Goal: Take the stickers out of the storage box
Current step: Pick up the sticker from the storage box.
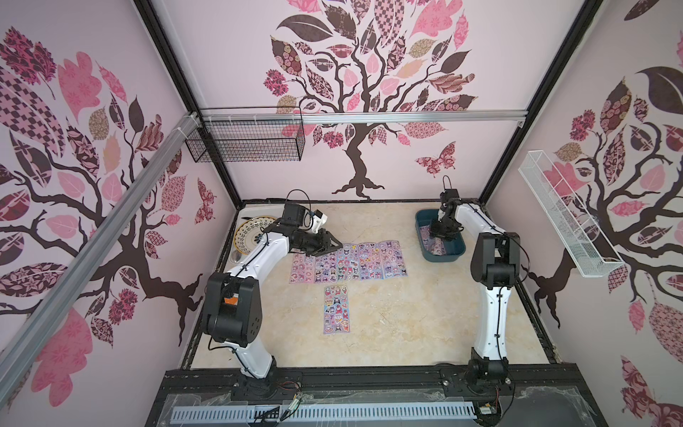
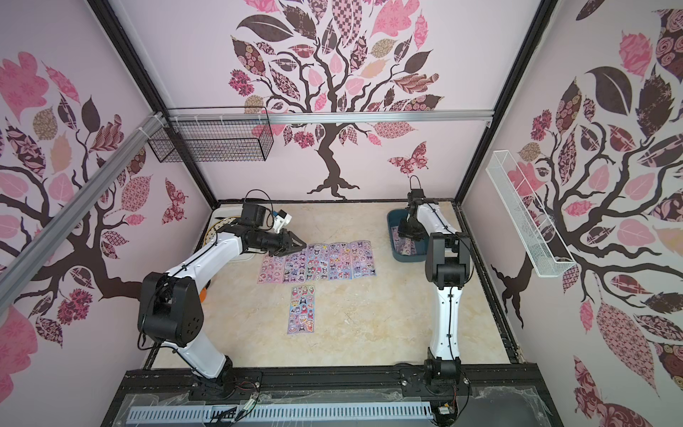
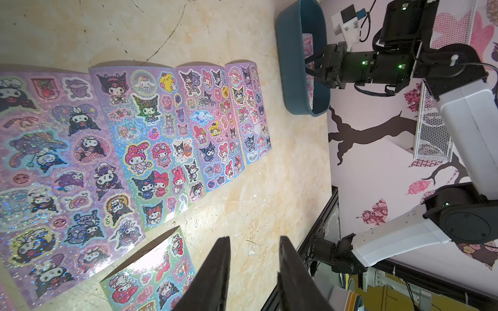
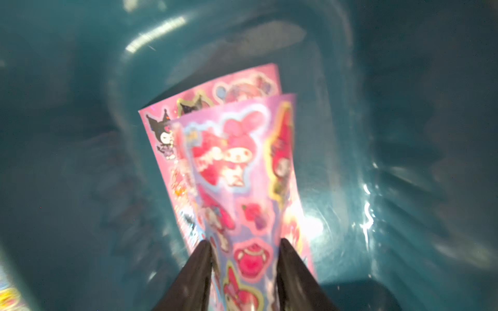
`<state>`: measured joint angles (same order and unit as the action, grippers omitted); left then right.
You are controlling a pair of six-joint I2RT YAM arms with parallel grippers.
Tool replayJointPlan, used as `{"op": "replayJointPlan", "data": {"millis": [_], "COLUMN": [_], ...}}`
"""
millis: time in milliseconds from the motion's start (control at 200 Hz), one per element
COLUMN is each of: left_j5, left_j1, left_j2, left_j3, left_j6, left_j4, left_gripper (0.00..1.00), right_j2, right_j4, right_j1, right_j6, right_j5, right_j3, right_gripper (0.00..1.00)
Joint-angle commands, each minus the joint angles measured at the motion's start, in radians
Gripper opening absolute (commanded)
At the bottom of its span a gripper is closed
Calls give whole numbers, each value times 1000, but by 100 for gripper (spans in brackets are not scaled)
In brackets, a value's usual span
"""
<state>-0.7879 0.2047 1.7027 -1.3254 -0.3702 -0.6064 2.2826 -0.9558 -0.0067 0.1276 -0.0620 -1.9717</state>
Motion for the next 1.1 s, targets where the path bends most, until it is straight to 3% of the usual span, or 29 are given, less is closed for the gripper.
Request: {"op": "replayJointPlan", "data": {"millis": [0, 390, 695, 850, 1090], "left_j5": [-6, -9, -19, -12, -51], "left_j1": [-2, -2, -2, -2, -2], "left_j2": [14, 18, 22, 9, 18], "left_j3": [12, 14, 19, 23, 41], "left_j6": [1, 0, -9, -4, -32], "left_j4": [16, 19, 31, 42, 87], "left_gripper": [36, 36, 36, 36, 36], "right_j2": [-85, -198, -323, -394, -479], "right_j4": [46, 128, 143, 183, 324], "right_j1": [-18, -40, -43, -43, -39], "right_j6": [27, 50, 53, 82, 185], "right_j5": [-48, -82, -107, -196, -491], "right_j3": [21, 135, 155, 213, 395], "right_gripper": [43, 31, 30, 30, 31]}}
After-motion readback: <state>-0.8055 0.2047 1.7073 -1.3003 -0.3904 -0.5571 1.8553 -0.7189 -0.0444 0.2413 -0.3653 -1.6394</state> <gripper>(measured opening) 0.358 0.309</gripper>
